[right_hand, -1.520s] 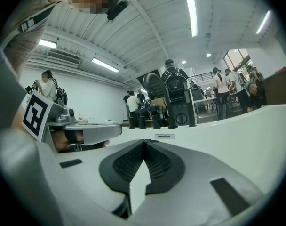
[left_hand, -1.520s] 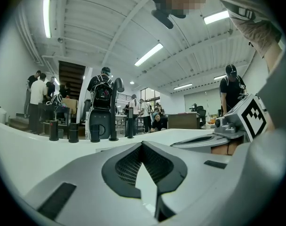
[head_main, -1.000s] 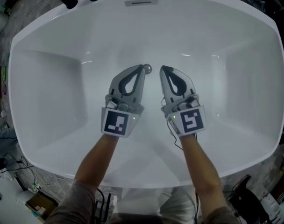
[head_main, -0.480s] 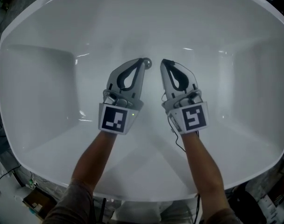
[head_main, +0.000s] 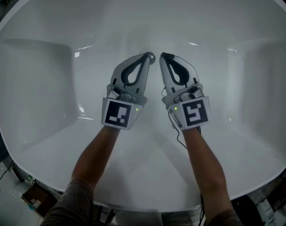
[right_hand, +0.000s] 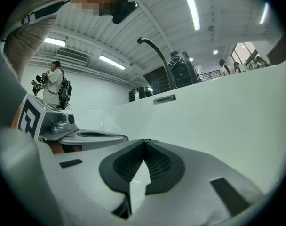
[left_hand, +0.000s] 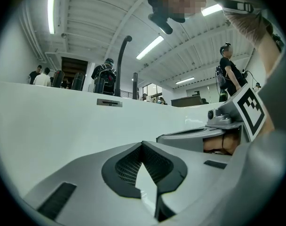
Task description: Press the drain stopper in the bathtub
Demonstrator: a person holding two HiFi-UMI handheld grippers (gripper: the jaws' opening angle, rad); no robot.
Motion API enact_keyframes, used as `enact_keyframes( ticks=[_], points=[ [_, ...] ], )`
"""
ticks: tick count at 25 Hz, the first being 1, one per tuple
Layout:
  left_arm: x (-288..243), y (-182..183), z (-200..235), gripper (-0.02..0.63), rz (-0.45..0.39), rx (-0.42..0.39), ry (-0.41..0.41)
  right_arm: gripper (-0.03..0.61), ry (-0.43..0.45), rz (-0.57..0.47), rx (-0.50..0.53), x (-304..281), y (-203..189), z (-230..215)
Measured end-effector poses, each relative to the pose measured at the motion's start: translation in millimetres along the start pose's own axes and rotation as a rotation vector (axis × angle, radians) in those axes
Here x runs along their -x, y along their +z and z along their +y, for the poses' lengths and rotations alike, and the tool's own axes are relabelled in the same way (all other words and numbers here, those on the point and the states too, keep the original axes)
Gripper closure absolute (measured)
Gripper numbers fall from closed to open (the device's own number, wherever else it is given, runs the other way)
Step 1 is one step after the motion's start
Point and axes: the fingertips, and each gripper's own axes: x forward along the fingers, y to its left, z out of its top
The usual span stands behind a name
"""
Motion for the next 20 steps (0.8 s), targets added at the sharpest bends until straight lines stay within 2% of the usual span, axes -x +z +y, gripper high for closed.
enact_keyframes(
  ticks=[13,20],
  points=[
    [-11.6,-48.4,10.1,0.609,0.069,0.049,0.019,0.581,-0.029,0.019,0.008,3.1,-28.0,-3.1],
    [-28.7,-82.9,14.4,0.609,0.123,0.086,0.033,0.581,-0.012,0.044,-0.004,2.8,-39.9,1.4]
  ],
)
